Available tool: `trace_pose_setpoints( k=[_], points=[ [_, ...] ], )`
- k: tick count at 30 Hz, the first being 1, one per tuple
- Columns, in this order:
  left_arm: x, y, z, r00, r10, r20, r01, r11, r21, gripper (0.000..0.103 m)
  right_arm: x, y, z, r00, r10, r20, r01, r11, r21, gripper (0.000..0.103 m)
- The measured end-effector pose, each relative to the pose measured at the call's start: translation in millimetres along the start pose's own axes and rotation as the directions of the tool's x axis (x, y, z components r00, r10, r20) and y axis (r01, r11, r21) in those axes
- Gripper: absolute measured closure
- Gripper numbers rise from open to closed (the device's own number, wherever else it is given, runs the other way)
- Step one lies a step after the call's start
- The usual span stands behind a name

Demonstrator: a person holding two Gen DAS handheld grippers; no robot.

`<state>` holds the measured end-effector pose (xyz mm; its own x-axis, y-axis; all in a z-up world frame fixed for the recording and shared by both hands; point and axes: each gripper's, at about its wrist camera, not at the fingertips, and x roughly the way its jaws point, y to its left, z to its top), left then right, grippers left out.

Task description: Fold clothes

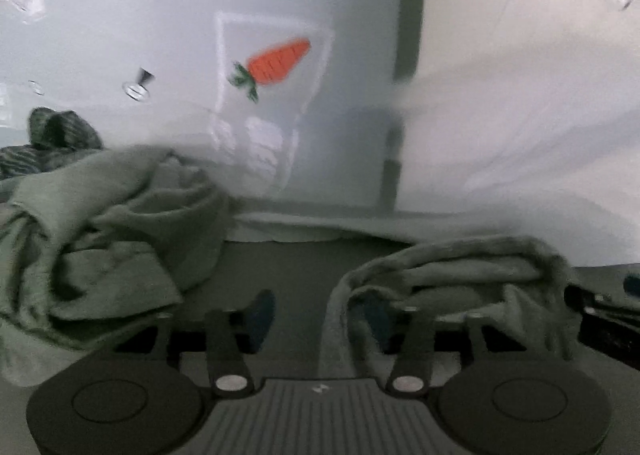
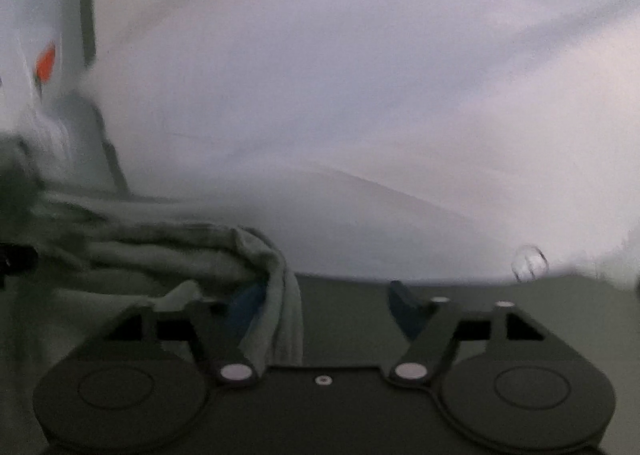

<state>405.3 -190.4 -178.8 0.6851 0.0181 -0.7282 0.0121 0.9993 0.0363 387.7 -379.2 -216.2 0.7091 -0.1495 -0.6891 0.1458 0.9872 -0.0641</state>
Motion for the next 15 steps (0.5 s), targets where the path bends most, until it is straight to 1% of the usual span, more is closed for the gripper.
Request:
trace_pose_setpoints(
  k=[4,7,10,15],
  points=[
    [-45.6,2.8,-11.3,1.0,-0.009,0.005,0.01,1.0,-0.028,0.043,-55.1,-10.0,-10.8,1.0,0.0,-0.03,0.001,1.0,0.018,0.02],
    [-76.1,-0.4,-33.2,1.0,-0.025,-0.008,0.025,0.999,-0.028,0.042,-89.5,-20.4,-25.4,0.999,0.0,-0.038,0.0,1.0,0.025,0.02],
    [-100.4,-9.0,-63.3,0.999,-0.04,-0.033,0.04,0.999,-0.017,0.042,-108.9,-29.7,-41.5,0.999,-0.003,-0.047,0.004,0.999,0.033,0.02],
    [-135.6,-30.2,-125.1,0.994,-0.072,-0.086,0.072,0.997,-0.005,0.042,-138.5,-49.6,-82.0,0.997,-0.008,-0.071,0.012,0.998,0.059,0.02]
  ],
)
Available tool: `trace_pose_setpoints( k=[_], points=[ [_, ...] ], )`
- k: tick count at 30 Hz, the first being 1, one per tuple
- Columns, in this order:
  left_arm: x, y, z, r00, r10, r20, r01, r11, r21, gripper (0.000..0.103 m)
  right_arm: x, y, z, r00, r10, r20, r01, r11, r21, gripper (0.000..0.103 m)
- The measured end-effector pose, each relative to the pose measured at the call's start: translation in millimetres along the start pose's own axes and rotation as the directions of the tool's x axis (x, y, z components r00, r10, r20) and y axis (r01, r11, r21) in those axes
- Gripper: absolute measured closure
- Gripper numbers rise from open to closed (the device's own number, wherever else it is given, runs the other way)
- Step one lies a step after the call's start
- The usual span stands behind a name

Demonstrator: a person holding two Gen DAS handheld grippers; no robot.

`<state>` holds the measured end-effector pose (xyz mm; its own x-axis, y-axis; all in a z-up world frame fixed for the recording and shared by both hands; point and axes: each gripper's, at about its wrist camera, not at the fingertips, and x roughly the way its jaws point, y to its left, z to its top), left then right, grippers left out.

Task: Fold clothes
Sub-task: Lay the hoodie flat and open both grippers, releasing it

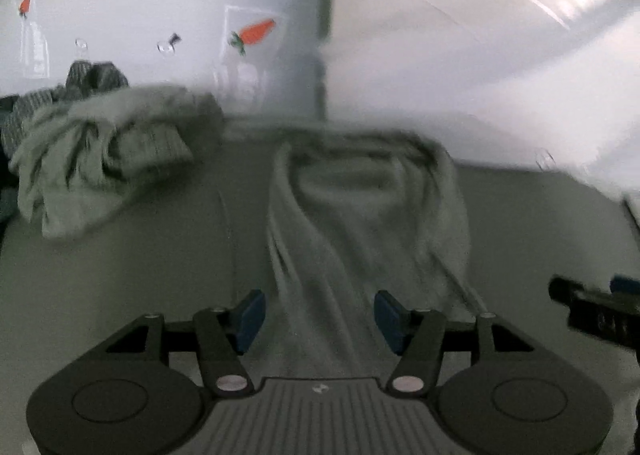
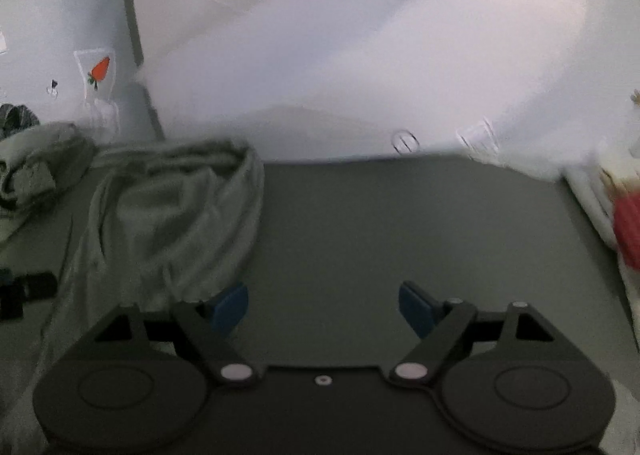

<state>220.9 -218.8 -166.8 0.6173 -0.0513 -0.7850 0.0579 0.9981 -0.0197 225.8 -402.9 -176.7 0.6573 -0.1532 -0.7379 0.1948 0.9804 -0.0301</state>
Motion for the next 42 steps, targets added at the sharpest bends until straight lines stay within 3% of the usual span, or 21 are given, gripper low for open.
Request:
trace_pose_setpoints(
  k=[7,13,17,20,23,26,28,31,33,37,39,42],
  points=[
    [-20.9,-34.0,-81.7,0.995,-0.006,-0.095,0.01,0.999,0.033,0.042,-30.1,-51.9,-60.3,0.998,-0.04,-0.049,0.043,0.998,0.052,0.019],
    [-28.0,-53.6,-136.9,0.984,0.024,-0.178,-0.012,0.998,0.068,0.042,-49.6,-121.4,-114.2,0.992,-0.096,-0.083,0.105,0.988,0.116,0.019],
    [-31.5,-61.3,-150.2,0.984,0.077,-0.159,-0.058,0.991,0.118,0.035,-57.1,-160.9,-148.7,0.979,-0.189,-0.073,0.195,0.977,0.087,0.019],
    [-29.5,-60.3,-146.3,0.979,0.09,-0.181,-0.073,0.992,0.099,0.033,-61.9,-179.6,-169.7,0.951,-0.31,-0.014,0.31,0.951,-0.001,0.019],
    [-27.8,-60.2,-143.1,0.975,0.11,-0.196,-0.094,0.992,0.087,0.026,-68.4,-193.6,-181.0,0.956,-0.288,0.059,0.289,0.957,-0.008,0.019],
    [-27.2,-60.4,-143.7,0.972,0.133,-0.192,-0.118,0.989,0.089,0.02,-73.6,-199.4,-183.1,0.931,-0.344,0.123,0.348,0.937,-0.013,0.031],
    [-26.4,-59.9,-144.2,0.971,0.146,-0.192,-0.132,0.988,0.084,0.016,-75.6,-208.2,-181.6,0.927,-0.348,0.138,0.348,0.937,0.025,0.031],
    [-23.9,-57.1,-143.3,0.966,0.16,-0.203,-0.146,0.986,0.079,0.01,-64.2,-221.4,-178.7,0.929,-0.358,0.094,0.355,0.934,0.048,0.037],
    [-21.0,-56.3,-141.0,0.962,0.163,-0.217,-0.15,0.986,0.074,0.006,-56.3,-228.2,-177.1,0.931,-0.358,0.065,0.356,0.933,0.047,0.052],
    [-18.1,-54.2,-138.2,0.956,0.165,-0.245,-0.158,0.986,0.048,0.003,-49.0,-232.2,-175.9,0.935,-0.352,0.038,0.349,0.935,0.062,0.071],
    [-16.7,-53.7,-137.7,0.953,0.17,-0.25,-0.165,0.985,0.042,0.0,-53.1,-233.5,-175.3,0.933,-0.357,0.041,0.352,0.931,0.093,0.089],
    [-15.9,-52.1,-136.6,0.953,0.165,-0.254,-0.16,0.986,0.04,0.0,-67.5,-242.2,-172.0,0.926,-0.366,0.092,0.348,0.922,0.167,0.096]
  ],
)
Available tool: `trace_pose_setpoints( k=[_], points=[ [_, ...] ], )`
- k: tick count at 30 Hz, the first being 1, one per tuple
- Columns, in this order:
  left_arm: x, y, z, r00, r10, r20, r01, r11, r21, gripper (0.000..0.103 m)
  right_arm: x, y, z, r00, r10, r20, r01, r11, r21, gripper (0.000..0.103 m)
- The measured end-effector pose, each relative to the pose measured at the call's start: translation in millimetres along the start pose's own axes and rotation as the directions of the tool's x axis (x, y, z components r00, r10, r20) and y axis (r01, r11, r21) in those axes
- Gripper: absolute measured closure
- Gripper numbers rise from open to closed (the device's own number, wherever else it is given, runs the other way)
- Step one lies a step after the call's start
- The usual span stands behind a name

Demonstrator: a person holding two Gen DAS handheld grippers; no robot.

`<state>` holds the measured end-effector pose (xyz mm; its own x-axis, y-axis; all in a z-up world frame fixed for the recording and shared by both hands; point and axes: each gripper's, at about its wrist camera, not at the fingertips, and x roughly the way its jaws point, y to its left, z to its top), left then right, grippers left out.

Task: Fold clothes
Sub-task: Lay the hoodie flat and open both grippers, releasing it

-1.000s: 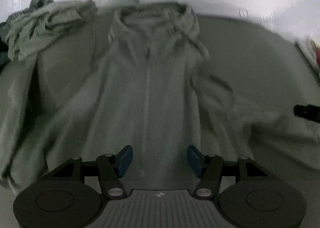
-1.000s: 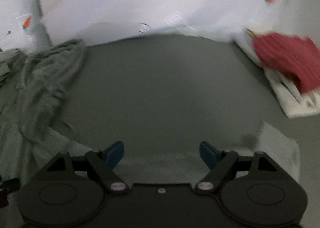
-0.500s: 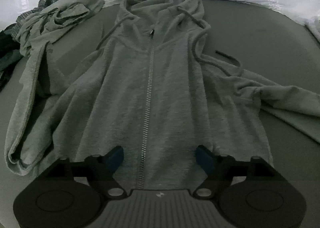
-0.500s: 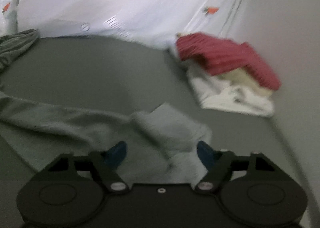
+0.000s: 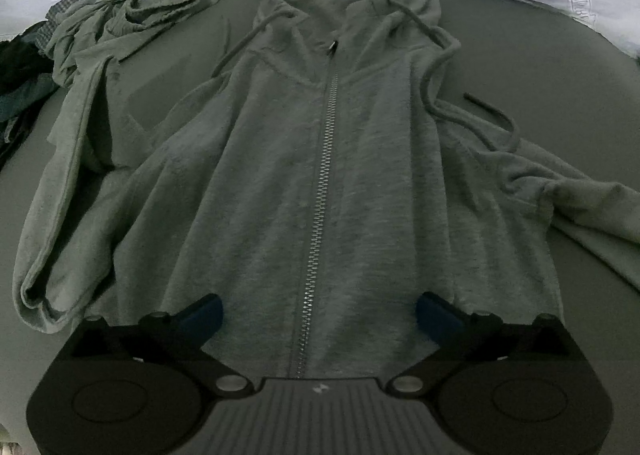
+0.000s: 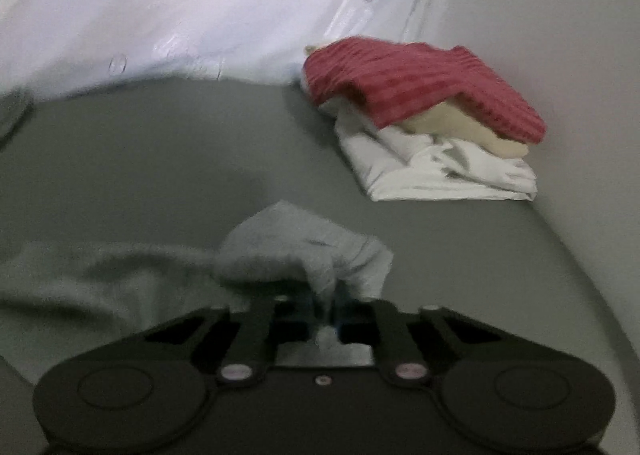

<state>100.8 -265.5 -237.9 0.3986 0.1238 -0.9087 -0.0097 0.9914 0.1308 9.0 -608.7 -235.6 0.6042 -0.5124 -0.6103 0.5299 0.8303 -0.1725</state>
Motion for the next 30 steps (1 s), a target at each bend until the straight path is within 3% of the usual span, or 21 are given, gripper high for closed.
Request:
trace_pose_setpoints(
  k=[3,6,8,11,13,15,18,22,24,26,28,30],
  points=[
    [1.0,3.1,1.1,1.0,-0.013,-0.004,0.013,1.0,-0.003,0.0,-20.8,-20.5,10.2,0.995,-0.02,0.093,0.013,0.997,0.074,0.096],
    [2.4,7.3,1.8,1.0,-0.028,-0.008,0.028,1.0,-0.011,0.0,-35.9,-41.7,14.2,0.988,-0.088,0.129,0.069,0.987,0.142,0.096],
    [5.5,10.8,3.9,0.999,-0.033,-0.009,0.033,0.999,-0.01,0.0,-35.4,-53.0,6.5,0.989,-0.118,0.087,0.101,0.979,0.177,0.096],
    [10.6,16.1,8.8,0.999,-0.042,-0.01,0.042,0.999,-0.006,0.0,-20.9,-63.9,-14.1,0.986,-0.161,-0.052,0.169,0.962,0.213,0.095],
    [11.6,17.7,10.7,0.999,-0.047,-0.011,0.047,0.999,-0.005,0.0,-14.0,-68.0,-26.8,0.972,-0.192,-0.138,0.22,0.949,0.227,0.092],
    [12.2,19.0,11.8,0.999,-0.051,-0.012,0.051,0.999,-0.004,0.0,-15.6,-69.1,-35.1,0.955,-0.231,-0.184,0.272,0.931,0.242,0.081],
    [11.8,20.6,8.4,0.998,-0.062,-0.008,0.062,0.998,-0.009,0.0,-27.5,-67.4,-35.9,0.942,-0.283,-0.179,0.323,0.907,0.27,0.074],
    [9.8,15.3,4.8,0.997,-0.07,-0.009,0.07,0.997,-0.016,0.0,-48.6,-57.6,-21.1,0.935,-0.345,-0.084,0.354,0.882,0.312,0.074],
    [10.2,14.2,5.9,0.998,-0.067,-0.013,0.067,0.998,-0.011,0.0,-51.9,-53.8,-10.7,0.953,-0.3,-0.035,0.294,0.891,0.346,0.074],
    [10.1,12.6,6.8,0.998,-0.062,-0.015,0.062,0.998,-0.002,0.0,-42.0,-51.0,-3.0,0.977,-0.21,-0.038,0.209,0.9,0.383,0.074],
    [10.2,11.5,8.1,0.998,-0.06,-0.019,0.06,0.998,0.004,0.0,-24.3,-54.3,0.5,0.985,-0.14,-0.099,0.17,0.865,0.471,0.074],
    [10.3,10.9,9.1,0.998,-0.06,-0.022,0.06,0.998,0.004,0.0,-5.8,-60.3,2.9,0.985,-0.077,-0.156,0.154,0.801,0.579,0.07]
  ],
)
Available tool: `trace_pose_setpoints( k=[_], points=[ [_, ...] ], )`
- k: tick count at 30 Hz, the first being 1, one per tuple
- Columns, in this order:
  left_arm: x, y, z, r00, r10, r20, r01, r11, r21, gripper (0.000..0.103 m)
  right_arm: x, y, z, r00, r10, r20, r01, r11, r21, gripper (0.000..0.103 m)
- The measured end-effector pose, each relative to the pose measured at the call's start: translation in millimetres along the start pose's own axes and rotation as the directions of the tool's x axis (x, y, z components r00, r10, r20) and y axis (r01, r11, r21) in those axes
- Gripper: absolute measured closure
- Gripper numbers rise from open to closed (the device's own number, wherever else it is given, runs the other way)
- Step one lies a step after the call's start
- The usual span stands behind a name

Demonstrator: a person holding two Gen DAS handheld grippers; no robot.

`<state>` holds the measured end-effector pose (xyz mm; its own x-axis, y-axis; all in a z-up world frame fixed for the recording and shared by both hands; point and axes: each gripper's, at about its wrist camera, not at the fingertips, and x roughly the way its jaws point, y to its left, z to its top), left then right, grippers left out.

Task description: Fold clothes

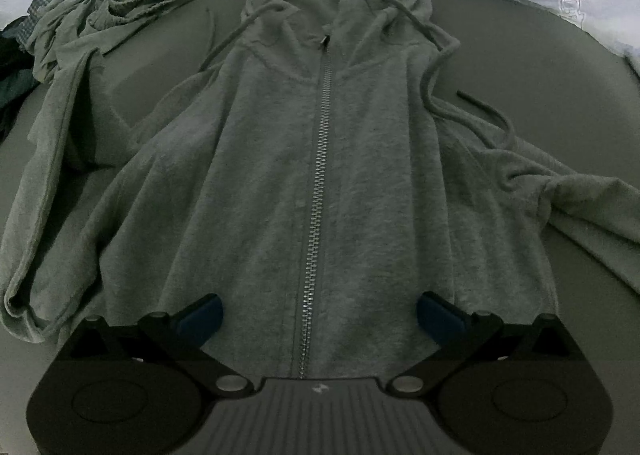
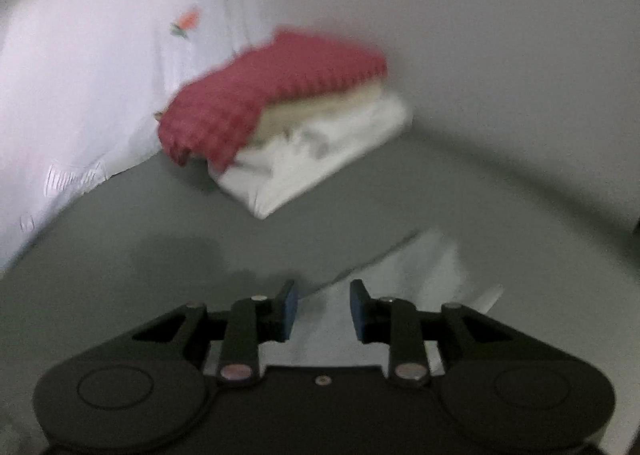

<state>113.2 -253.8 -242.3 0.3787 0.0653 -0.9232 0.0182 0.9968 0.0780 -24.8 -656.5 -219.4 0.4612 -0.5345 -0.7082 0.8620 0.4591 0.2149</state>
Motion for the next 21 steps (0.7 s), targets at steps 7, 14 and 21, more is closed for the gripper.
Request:
trace_pose_setpoints(
  k=[7,14,21],
  points=[
    [0.7,2.9,0.1,1.0,-0.005,0.001,0.005,1.0,-0.008,0.0,34.1,9.5,8.4,0.99,-0.111,-0.088,0.121,0.986,0.117,0.055],
    [0.8,3.8,0.7,1.0,-0.012,-0.003,0.012,1.0,-0.019,0.0,37.0,11.1,1.7,0.981,-0.168,-0.093,0.173,0.983,0.053,0.073],
    [1.2,3.4,1.6,1.0,-0.015,-0.001,0.015,1.0,-0.025,0.0,36.4,-9.0,8.7,0.993,-0.086,-0.083,0.097,0.985,0.141,0.103]
  ],
)
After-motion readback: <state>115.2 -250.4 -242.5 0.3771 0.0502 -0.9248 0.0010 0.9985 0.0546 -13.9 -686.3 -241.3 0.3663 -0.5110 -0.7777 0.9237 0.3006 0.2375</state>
